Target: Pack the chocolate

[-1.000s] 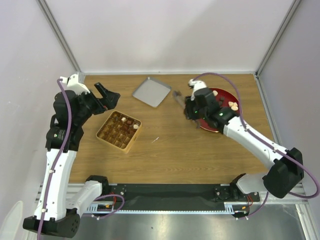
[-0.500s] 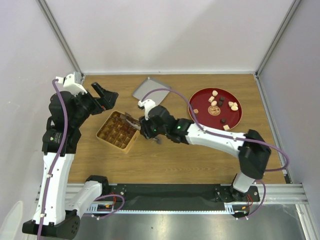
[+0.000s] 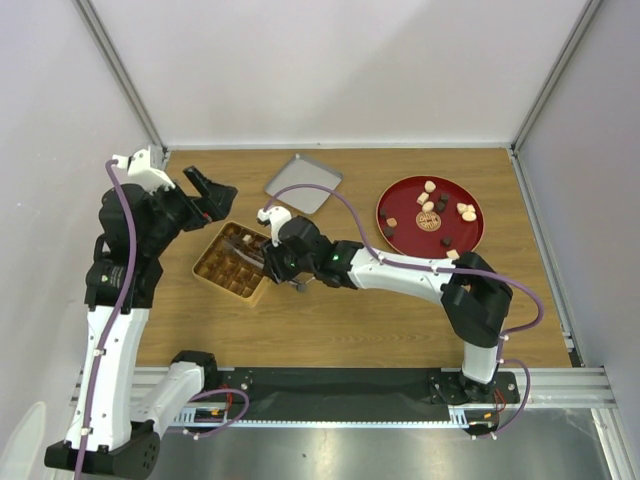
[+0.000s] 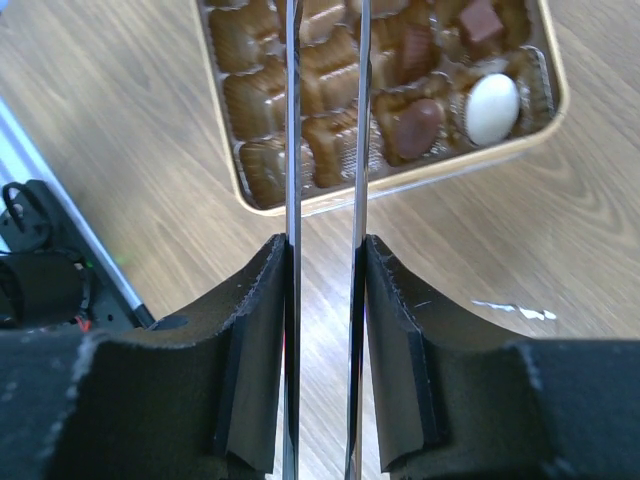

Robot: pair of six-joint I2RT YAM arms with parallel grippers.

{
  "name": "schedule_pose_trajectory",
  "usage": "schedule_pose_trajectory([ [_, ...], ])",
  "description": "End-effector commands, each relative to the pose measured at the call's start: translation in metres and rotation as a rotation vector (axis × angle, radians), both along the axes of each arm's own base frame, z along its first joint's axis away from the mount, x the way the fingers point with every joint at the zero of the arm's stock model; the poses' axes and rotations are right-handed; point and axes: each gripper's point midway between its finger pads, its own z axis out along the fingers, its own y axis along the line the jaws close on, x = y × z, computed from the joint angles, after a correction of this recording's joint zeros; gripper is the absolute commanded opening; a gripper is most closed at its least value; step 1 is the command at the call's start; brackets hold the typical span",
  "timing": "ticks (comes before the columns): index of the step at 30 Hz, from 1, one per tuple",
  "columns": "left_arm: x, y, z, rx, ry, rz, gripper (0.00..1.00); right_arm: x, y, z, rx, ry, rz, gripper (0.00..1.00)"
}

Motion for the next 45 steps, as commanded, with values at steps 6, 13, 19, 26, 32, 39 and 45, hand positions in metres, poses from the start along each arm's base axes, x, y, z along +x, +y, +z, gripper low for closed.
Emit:
schedule_pose_trajectory([
  [6,-0.002,0.001,0.002,0.008,-0.02,-0.002,1.0,-0.001,0.021,0.013,0.046,-0.024,0.022,0.38],
  [13,-0.002,0.001,0.003,0.008,-0.023,-0.002,1.0,0.006,0.016,0.0,-0.001,-0.038,-0.016,0.39],
  [19,-0.002,0.001,0.004,0.003,-0.023,-0.002,1.0,0.008,0.014,0.005,0.0,-0.052,-0.018,0.45],
  [26,-0.004,0.0,0.007,0.001,-0.027,-0.008,1.0,0.01,0.008,0.025,0.013,-0.089,-0.032,0.5],
  [32,-0.004,0.0,0.011,0.003,-0.032,-0.009,1.0,0.019,-0.018,0.054,0.012,-0.149,-0.103,0.49],
  [39,-0.005,0.0,0.016,0.011,-0.041,-0.014,1.0,0.046,-0.13,0.064,-0.053,-0.129,-0.327,0.47],
  [45,-0.002,-0.006,0.013,-0.01,-0.037,-0.042,1.0,0.081,-0.268,0.06,-0.159,-0.084,-0.655,0.46],
])
